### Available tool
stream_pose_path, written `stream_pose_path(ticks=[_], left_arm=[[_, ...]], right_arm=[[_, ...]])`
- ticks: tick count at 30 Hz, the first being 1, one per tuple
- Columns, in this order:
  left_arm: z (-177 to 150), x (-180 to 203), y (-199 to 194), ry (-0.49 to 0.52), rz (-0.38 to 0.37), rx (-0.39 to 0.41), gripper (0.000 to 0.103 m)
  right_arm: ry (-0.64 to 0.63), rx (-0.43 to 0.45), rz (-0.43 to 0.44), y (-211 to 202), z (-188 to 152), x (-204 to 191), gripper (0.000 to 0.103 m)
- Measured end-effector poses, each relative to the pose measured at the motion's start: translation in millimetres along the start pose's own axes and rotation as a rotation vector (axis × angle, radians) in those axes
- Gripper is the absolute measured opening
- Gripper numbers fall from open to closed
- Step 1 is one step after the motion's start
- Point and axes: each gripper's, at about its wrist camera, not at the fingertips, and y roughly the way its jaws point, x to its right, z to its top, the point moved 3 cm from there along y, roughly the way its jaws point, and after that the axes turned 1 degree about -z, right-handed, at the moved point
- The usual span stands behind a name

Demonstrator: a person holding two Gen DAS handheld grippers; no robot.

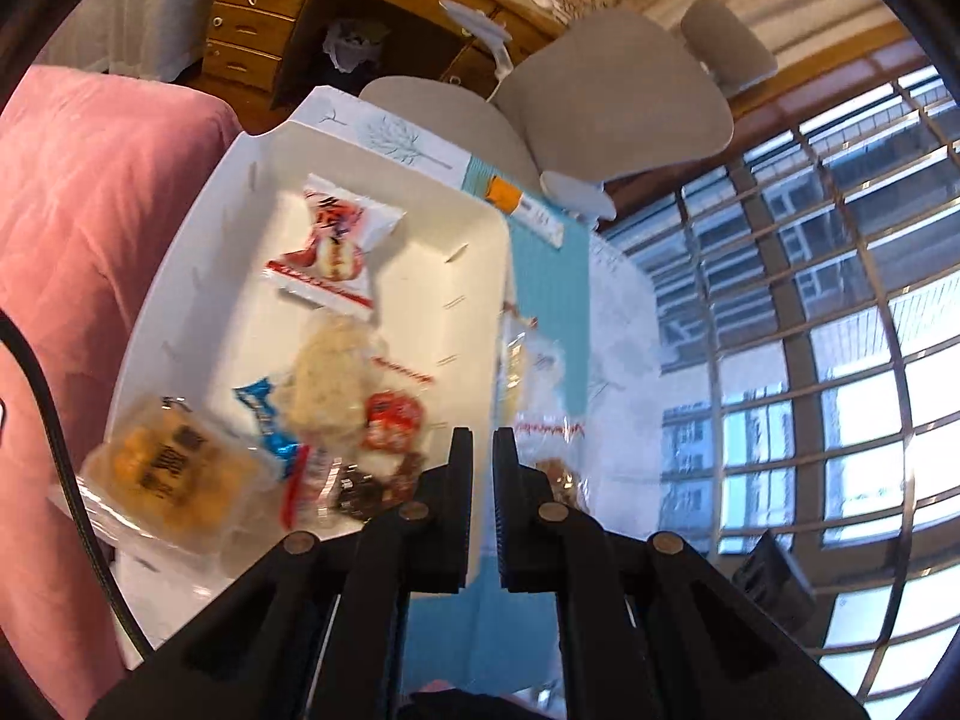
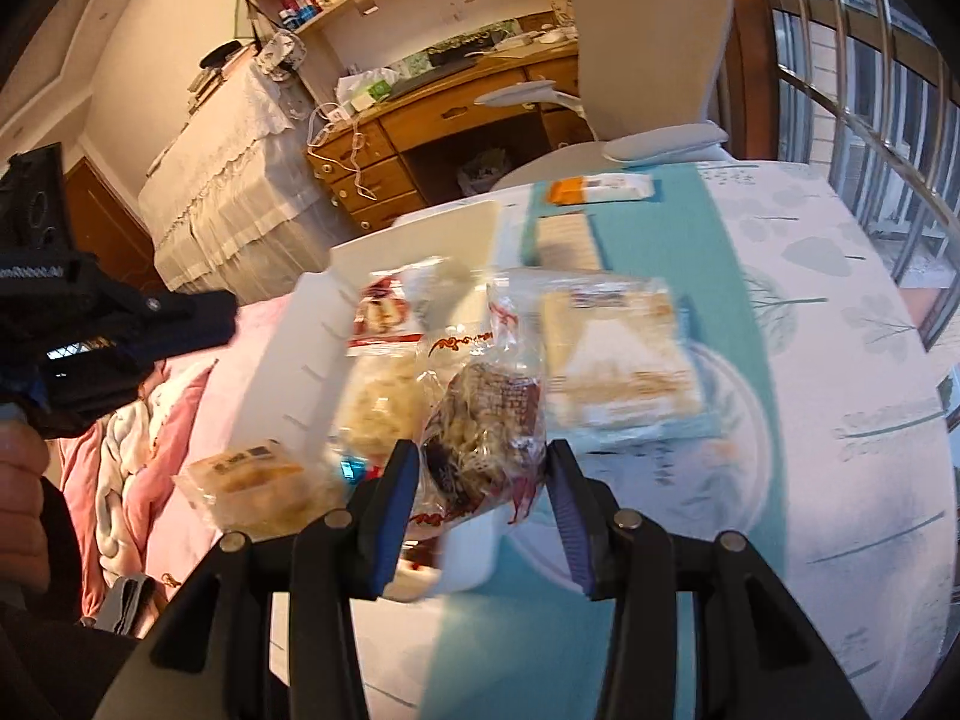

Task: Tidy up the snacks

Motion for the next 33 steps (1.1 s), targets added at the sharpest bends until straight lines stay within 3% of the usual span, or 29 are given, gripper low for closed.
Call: stream_pose_path(ticks=[8, 16, 20, 22, 28, 33], left_arm=[[-3, -19, -4, 0.052, 0.052, -0.063, 0.006], [0, -14, 1, 0.119, 0.095, -0.128, 0.027], [4, -4, 9, 0.184, 0.133, -0.184, 0.032], [8, 3, 13, 0.219, 0.153, -0.204, 0.043], [28, 32, 22, 0.342, 0.198, -0.240, 0.063], [53, 59, 33, 0.414, 0.243, -0.254, 0.071]], right_arm=[[-0.039, -0.015, 0.044, 14, -8, -42, 0.044], [0.061, -0.085, 0.041, 19, -15, -32, 0.047], [0.186, -0.111, 0.054, 16, -20, -10, 0.053], [0.253, -0.131, 0.062, 16, -23, 2, 0.054], [0.517, -0.187, 0.098, 23, -30, 49, 0.056], [0.746, -0.202, 0.164, 27, -30, 81, 0.066]])
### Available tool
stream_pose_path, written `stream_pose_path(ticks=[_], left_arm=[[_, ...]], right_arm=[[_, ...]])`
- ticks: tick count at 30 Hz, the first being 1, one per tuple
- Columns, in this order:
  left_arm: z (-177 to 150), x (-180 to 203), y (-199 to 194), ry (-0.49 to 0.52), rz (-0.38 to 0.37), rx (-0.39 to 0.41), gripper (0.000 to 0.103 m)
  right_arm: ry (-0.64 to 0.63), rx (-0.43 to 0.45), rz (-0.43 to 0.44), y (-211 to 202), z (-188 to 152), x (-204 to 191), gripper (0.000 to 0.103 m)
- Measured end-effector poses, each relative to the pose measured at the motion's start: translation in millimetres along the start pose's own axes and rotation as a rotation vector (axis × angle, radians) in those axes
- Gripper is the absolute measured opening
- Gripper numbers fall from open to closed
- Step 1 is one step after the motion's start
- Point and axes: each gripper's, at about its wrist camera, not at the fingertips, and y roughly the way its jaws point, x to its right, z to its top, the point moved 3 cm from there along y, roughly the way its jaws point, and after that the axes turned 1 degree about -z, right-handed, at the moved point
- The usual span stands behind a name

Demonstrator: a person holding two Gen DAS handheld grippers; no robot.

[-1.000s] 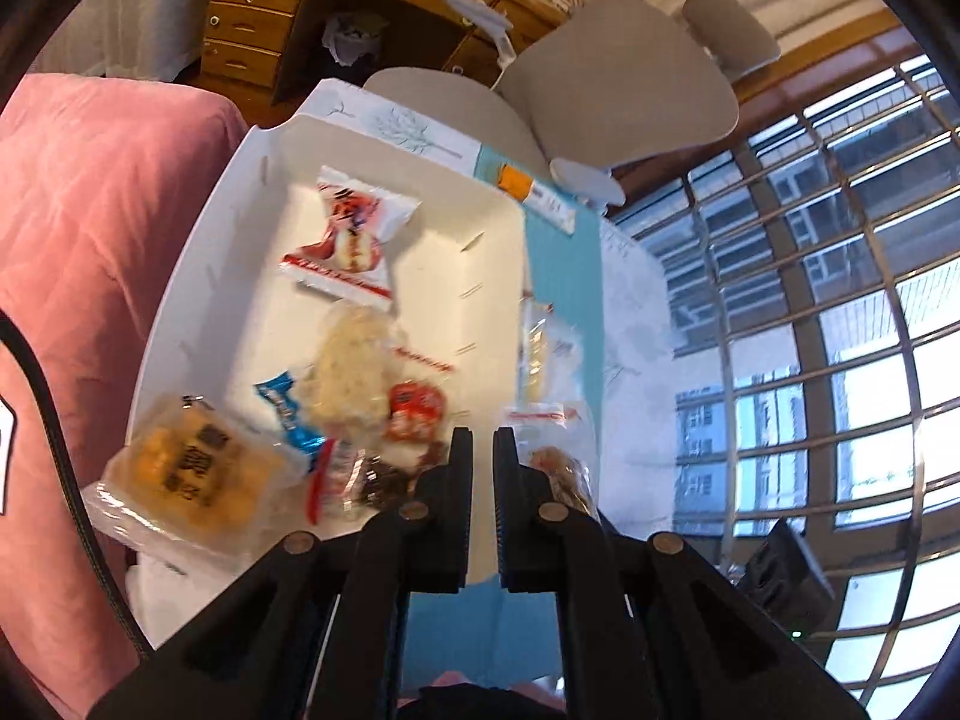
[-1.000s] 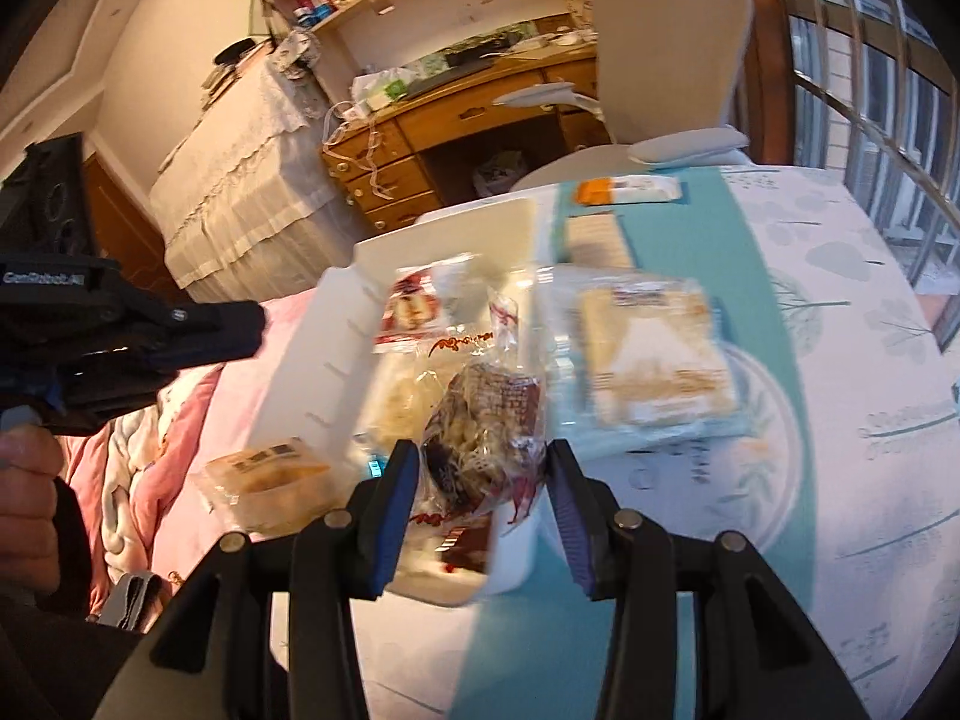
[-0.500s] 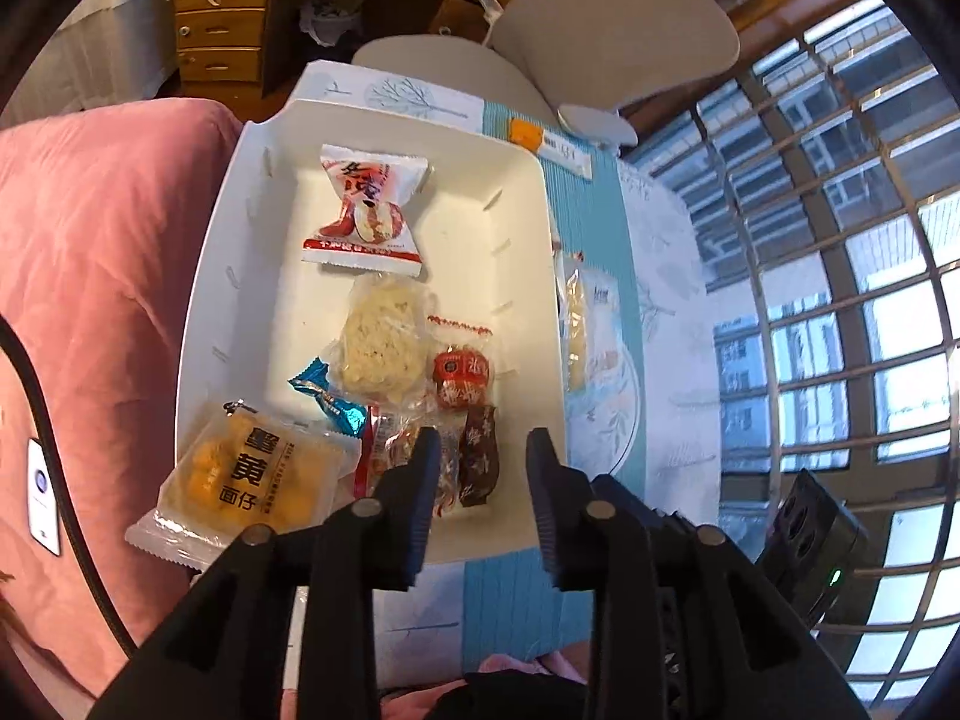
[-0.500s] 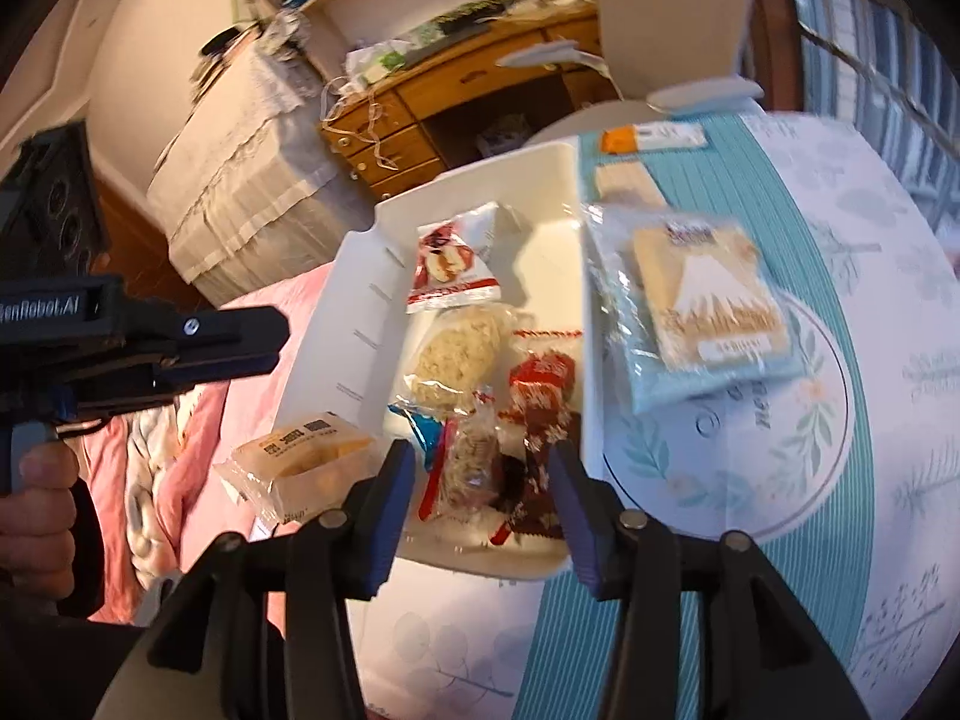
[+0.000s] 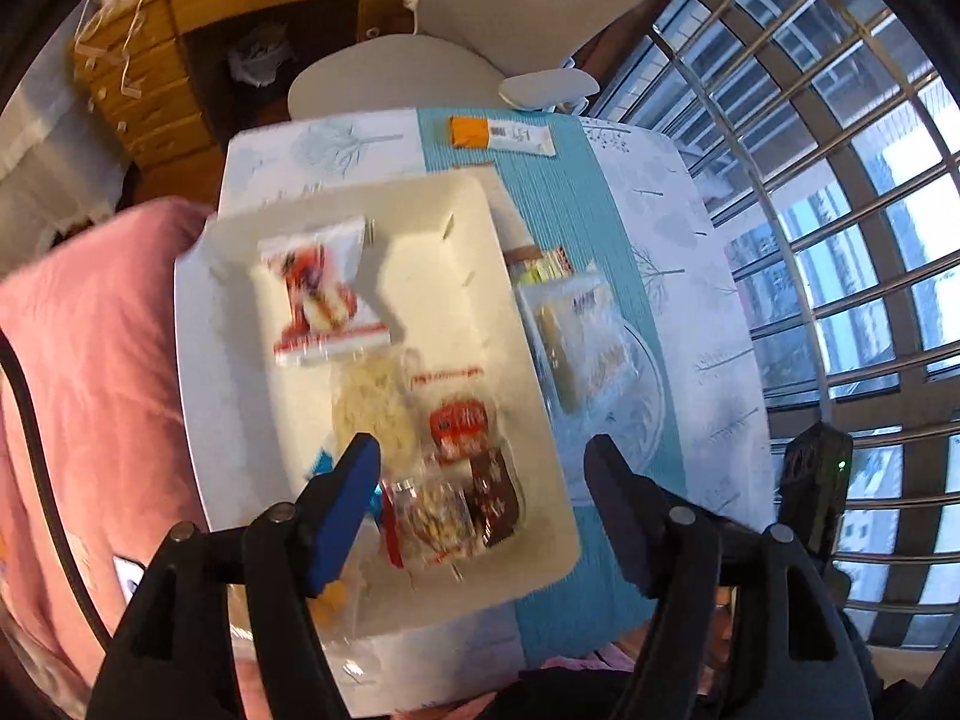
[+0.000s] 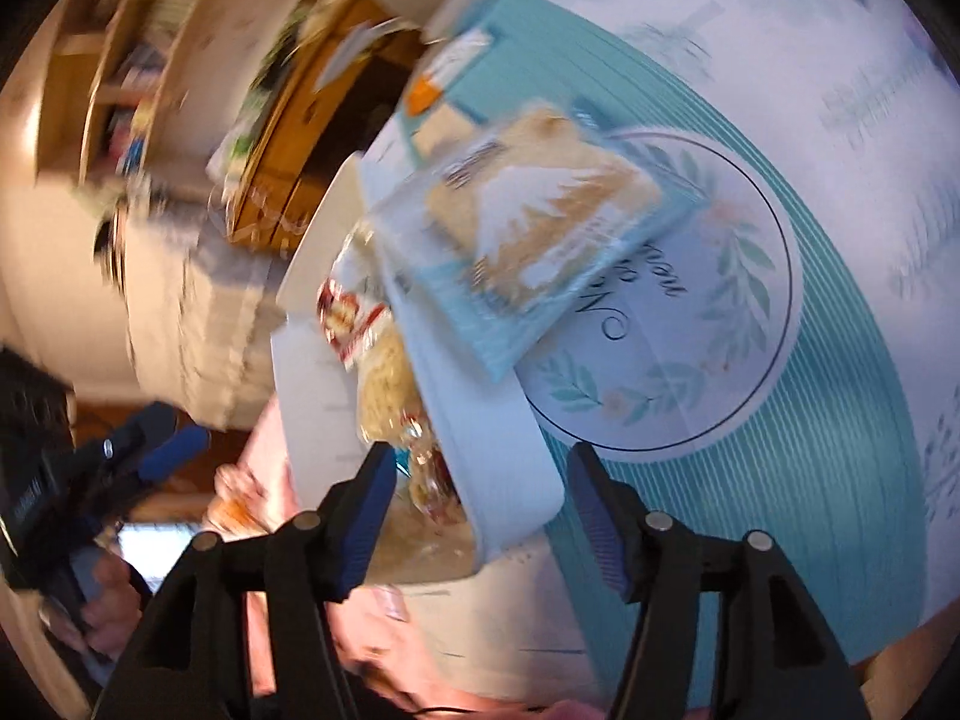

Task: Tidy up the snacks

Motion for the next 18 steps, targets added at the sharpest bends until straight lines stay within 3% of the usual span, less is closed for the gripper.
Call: stream_pose_path(ticks=[8, 18], left_arm=[[61, 20, 14, 0.061, 0.062, -0.030, 0.080], [127, 40, 54, 0.099, 0.143, -0.075, 0.082]], right_arm=[[0.251, -0.021, 0.066, 2, 41, 12, 0.087], [0.524, -0.028, 0.055, 16, 80, 17, 0.101]])
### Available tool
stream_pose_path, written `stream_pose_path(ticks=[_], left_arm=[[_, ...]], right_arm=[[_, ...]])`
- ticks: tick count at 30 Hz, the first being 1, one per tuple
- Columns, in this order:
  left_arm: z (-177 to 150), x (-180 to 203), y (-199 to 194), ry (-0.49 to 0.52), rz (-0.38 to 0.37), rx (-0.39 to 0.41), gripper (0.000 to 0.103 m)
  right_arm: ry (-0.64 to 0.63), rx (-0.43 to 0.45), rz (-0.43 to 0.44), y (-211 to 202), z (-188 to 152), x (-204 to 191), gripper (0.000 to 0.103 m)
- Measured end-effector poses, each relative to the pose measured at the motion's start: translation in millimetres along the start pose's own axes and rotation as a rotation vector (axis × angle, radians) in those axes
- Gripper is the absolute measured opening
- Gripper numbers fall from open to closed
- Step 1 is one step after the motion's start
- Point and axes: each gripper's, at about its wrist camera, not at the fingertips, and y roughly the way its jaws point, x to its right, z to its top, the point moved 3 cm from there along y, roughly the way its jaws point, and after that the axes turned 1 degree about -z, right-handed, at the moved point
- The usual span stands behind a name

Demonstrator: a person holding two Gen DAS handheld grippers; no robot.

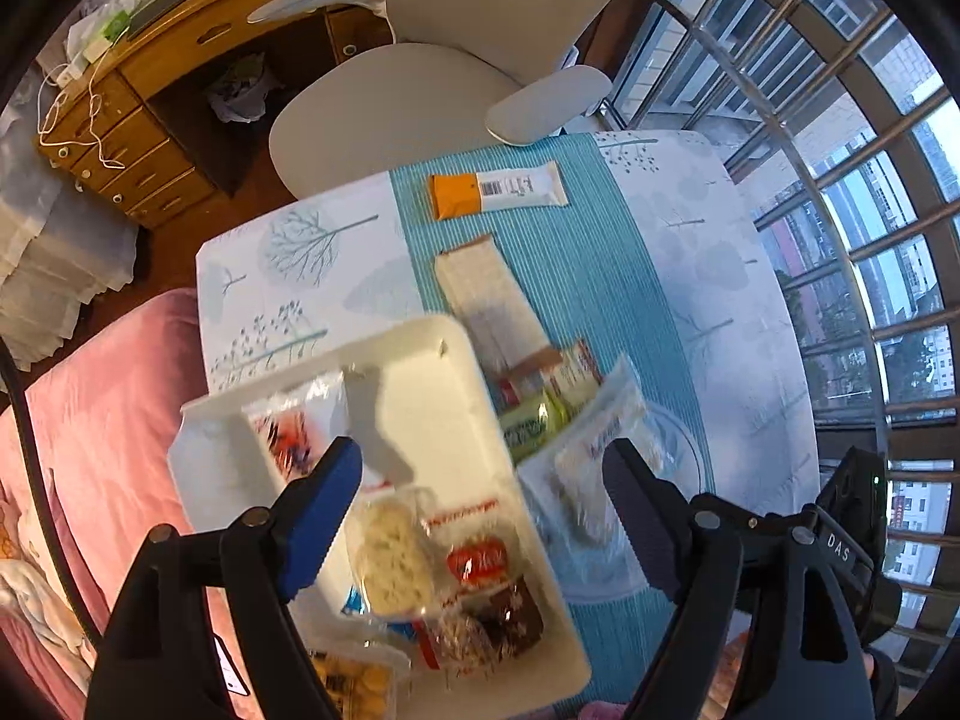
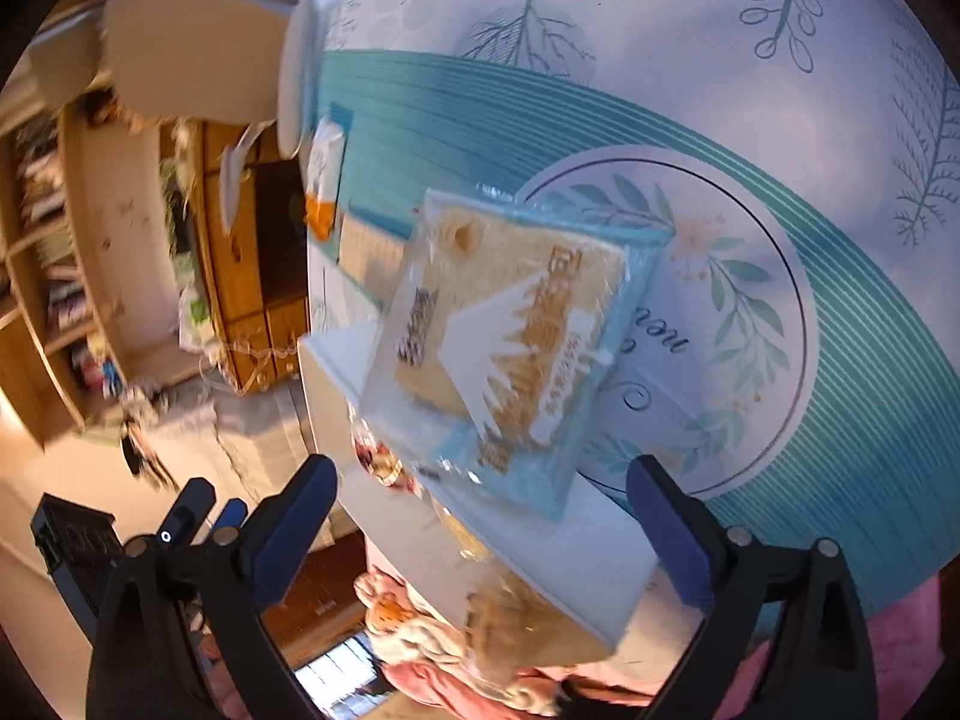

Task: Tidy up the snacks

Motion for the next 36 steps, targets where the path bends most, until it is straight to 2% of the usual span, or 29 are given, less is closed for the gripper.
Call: stream_pose_path(ticks=[5, 11, 16, 24, 29, 32, 36], left_arm=[[33, 3, 23, -0.028, 0.006, -0.028, 0.082], [64, 4, 57, -0.106, -0.049, -0.092, 0.082], [84, 5, 90, -0.160, -0.024, -0.145, 0.082], [98, -2, 138, -0.221, -0.008, -0.222, 0.082], [100, -6, 163, -0.264, -0.020, -0.262, 0.082], [102, -7, 176, -0.277, -0.019, -0.279, 0.082], [106, -5, 189, -0.282, -0.013, -0.293, 0.082]], right_arm=[[0.129, 0.006, -0.089, 12, 15, 3, 0.102], [0.214, 0.024, -0.067, 26, 30, 0, 0.102], [0.259, 0.026, -0.102, 39, 36, -5, 0.102], [0.281, -0.006, -0.217, 63, 42, -6, 0.103], [0.281, -0.012, -0.242, 73, 45, -4, 0.103], [0.289, -0.040, -0.270, 83, 47, -2, 0.103], [0.302, -0.069, -0.267, 95, 49, -1, 0.103]])
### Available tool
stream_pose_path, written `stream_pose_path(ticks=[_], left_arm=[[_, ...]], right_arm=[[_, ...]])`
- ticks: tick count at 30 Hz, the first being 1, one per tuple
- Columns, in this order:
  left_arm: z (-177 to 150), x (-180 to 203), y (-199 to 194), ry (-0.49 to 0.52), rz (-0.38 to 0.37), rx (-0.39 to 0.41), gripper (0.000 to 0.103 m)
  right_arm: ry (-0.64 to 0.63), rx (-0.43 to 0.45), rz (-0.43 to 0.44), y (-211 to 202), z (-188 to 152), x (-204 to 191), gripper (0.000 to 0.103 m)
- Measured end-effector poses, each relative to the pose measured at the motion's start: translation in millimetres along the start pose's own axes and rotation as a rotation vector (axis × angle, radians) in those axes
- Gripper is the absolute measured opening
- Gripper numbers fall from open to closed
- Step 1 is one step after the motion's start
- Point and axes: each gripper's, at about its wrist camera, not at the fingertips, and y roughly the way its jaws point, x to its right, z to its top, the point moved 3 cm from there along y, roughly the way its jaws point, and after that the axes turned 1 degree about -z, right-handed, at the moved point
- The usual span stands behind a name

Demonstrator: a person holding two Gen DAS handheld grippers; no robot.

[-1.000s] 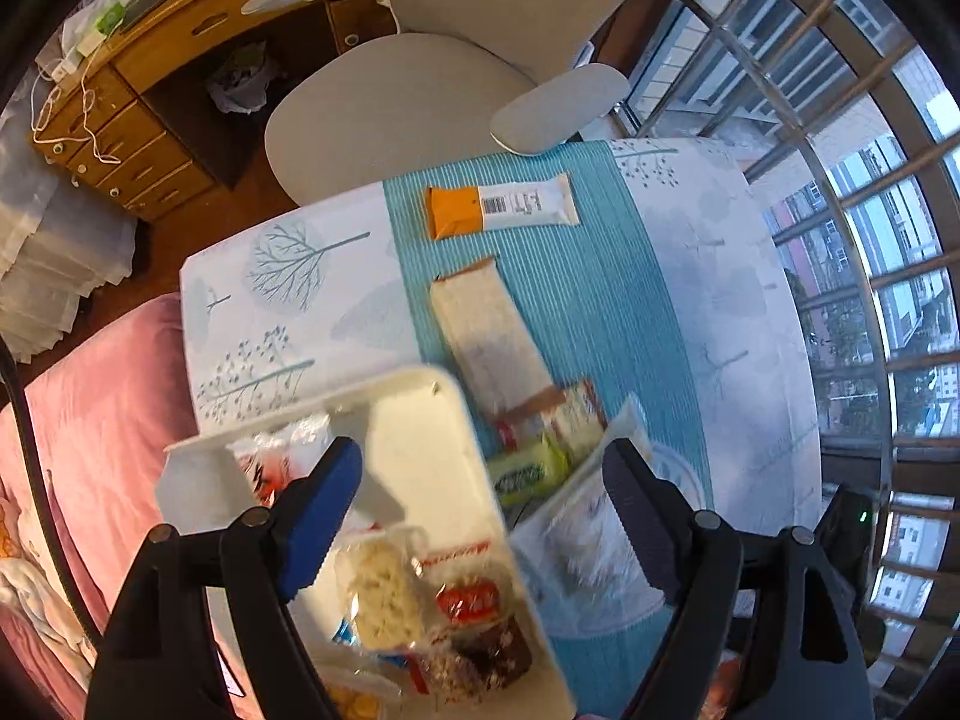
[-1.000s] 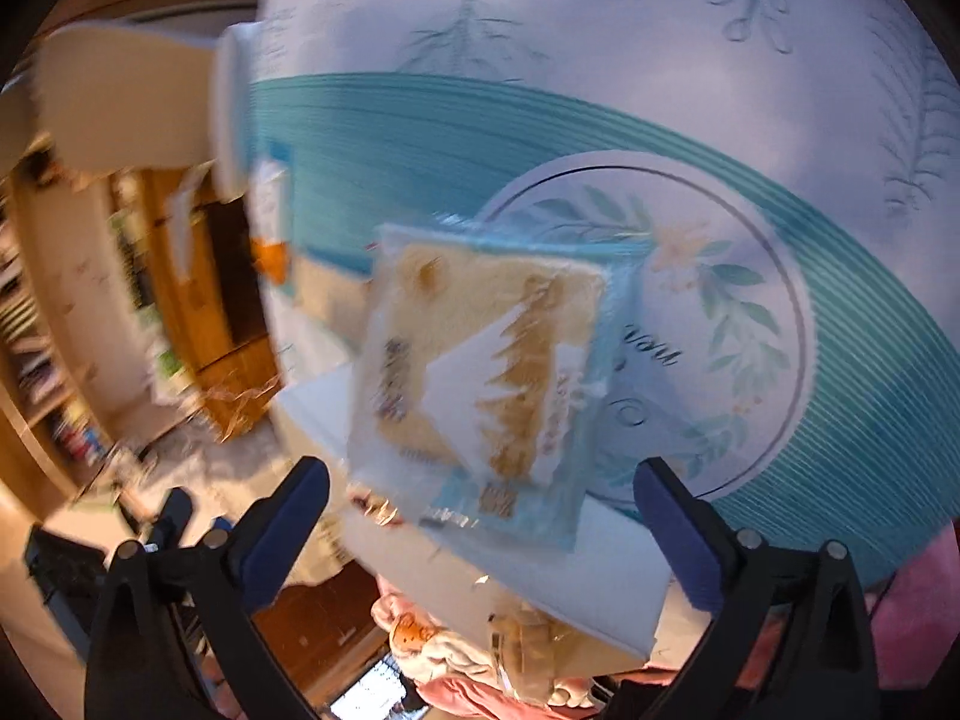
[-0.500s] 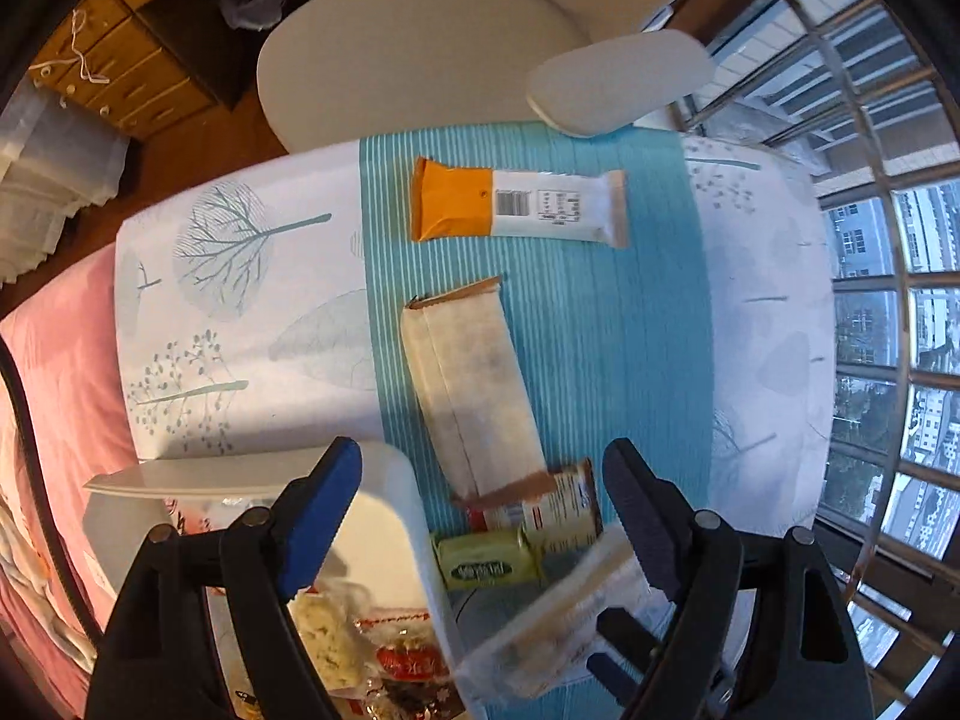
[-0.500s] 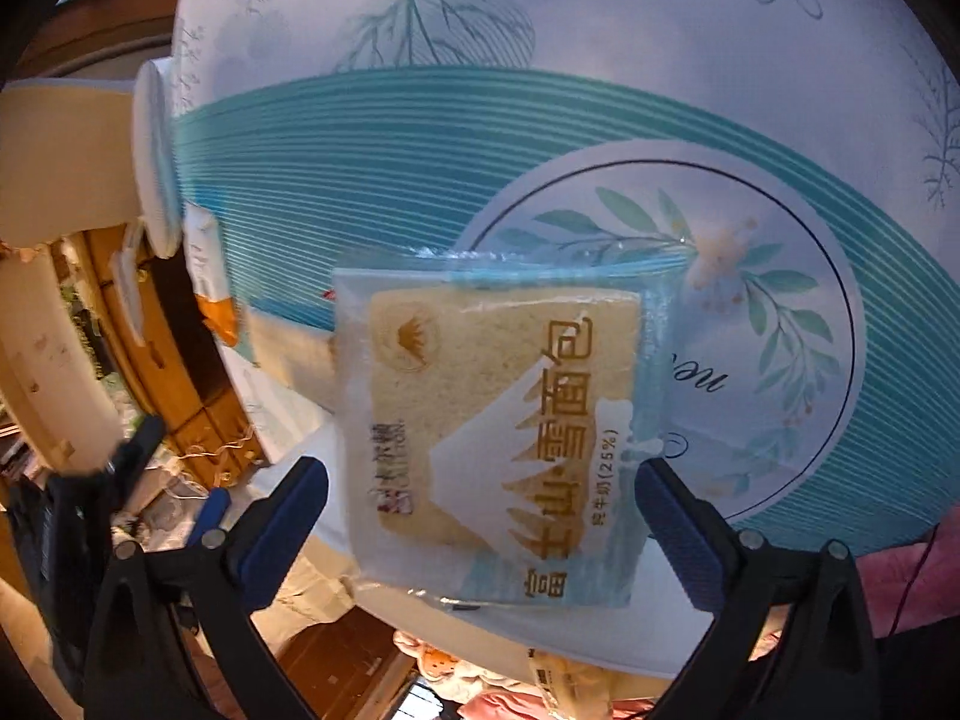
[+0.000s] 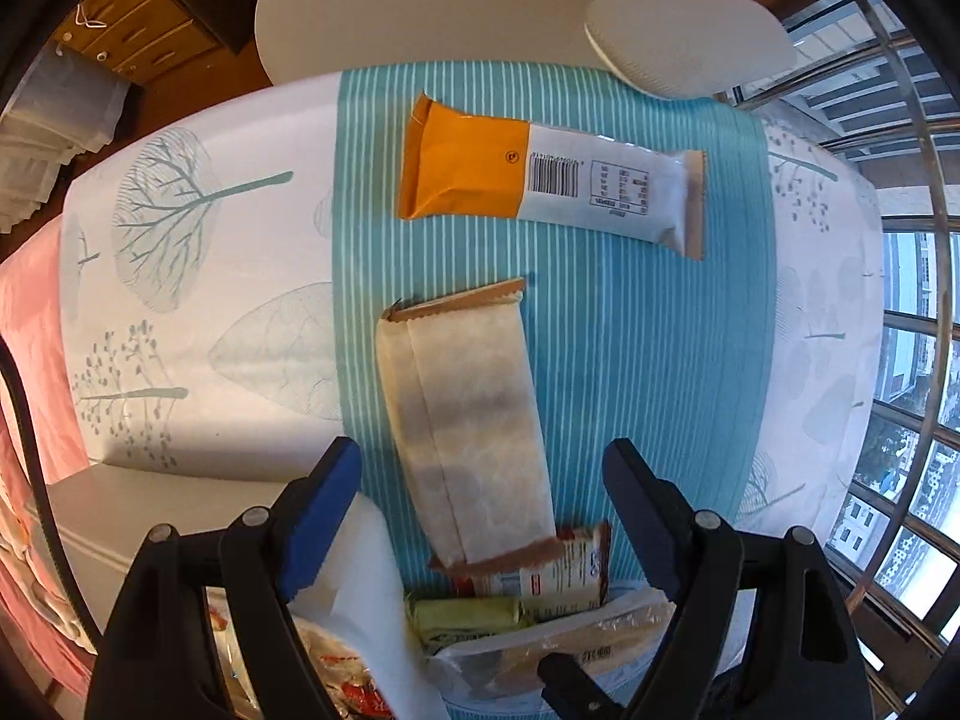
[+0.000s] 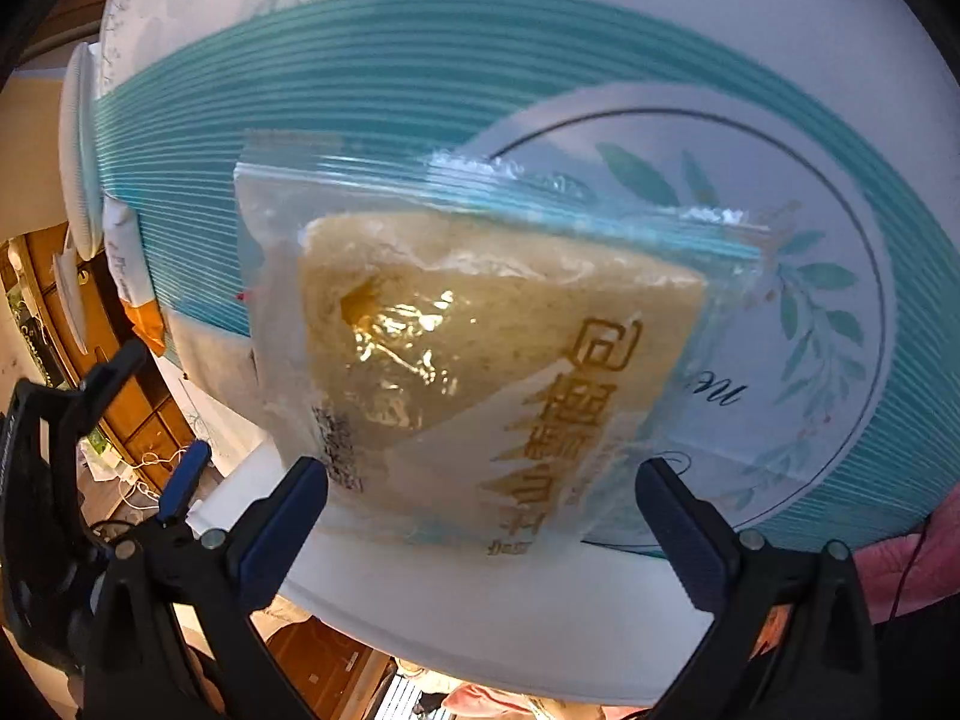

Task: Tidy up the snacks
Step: 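Lift the bread bag with the right tool while the left grasps the beige paper-wrapped bar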

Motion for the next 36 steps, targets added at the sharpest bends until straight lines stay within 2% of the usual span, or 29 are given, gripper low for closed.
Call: stream_pose_path(ticks=[14, 19, 23, 26, 31, 36], left_arm=[[12, 10, 34, -0.016, 0.043, -0.044, 0.081], [13, 15, 41, -0.021, 0.059, -0.051, 0.069], [14, 8, 47, -0.019, 0.064, -0.042, 0.069], [13, 5, 46, -0.017, 0.094, -0.032, 0.061], [10, 1, 39, -0.018, 0.087, -0.004, 0.054], [3, -2, 36, -0.005, 0.086, 0.019, 0.053]], right_arm=[[0.019, 0.052, -0.045, 5, 9, -9, 0.103], [0.011, 0.077, -0.112, 8, 16, -18, 0.103], [-0.002, 0.085, -0.150, 11, 18, -25, 0.103], [-0.011, 0.085, -0.170, 16, 18, -33, 0.103], [-0.010, 0.075, -0.158, 19, 19, -37, 0.103], [-0.006, 0.044, -0.133, 17, 24, -30, 0.094]])
